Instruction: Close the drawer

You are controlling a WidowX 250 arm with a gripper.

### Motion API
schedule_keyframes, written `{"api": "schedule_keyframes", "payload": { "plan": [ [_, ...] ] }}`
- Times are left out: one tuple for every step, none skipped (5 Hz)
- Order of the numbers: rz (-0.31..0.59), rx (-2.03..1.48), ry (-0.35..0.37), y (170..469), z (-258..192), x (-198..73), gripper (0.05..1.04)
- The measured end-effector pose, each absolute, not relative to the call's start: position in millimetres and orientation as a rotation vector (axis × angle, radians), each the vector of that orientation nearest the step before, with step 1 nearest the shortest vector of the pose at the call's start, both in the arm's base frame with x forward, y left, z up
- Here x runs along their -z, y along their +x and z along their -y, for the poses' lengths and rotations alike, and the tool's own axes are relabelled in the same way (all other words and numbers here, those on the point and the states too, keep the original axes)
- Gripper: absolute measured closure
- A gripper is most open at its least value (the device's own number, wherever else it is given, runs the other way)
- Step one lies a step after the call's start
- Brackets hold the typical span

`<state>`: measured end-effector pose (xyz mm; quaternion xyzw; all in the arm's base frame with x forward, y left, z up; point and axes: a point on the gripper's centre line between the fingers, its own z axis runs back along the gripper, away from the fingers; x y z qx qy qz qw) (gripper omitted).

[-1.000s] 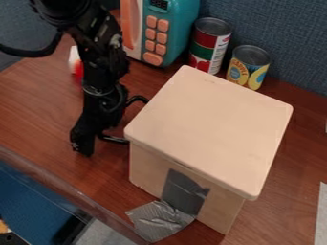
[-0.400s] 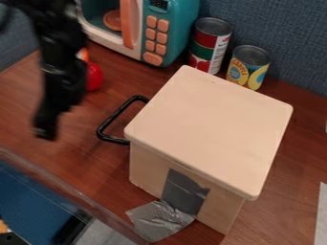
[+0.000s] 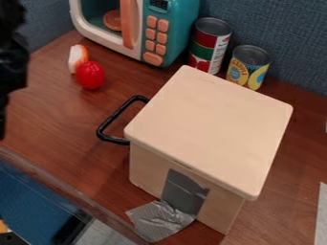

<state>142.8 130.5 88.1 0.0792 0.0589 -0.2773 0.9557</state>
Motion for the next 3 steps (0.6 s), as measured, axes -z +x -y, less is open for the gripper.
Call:
{"api": "schedule_keyframes", "payload": {
  "plan": [
    [-0.103, 0.355, 0.04, 133.4, -108.4, -108.1, 0.084],
    [-0.017, 0.346, -0.049, 135.1, -102.5, -128.6, 0.085],
    [0.095, 0.384, -0.043, 137.0, -102.1, -140.7, 0.085]
  ]
}}
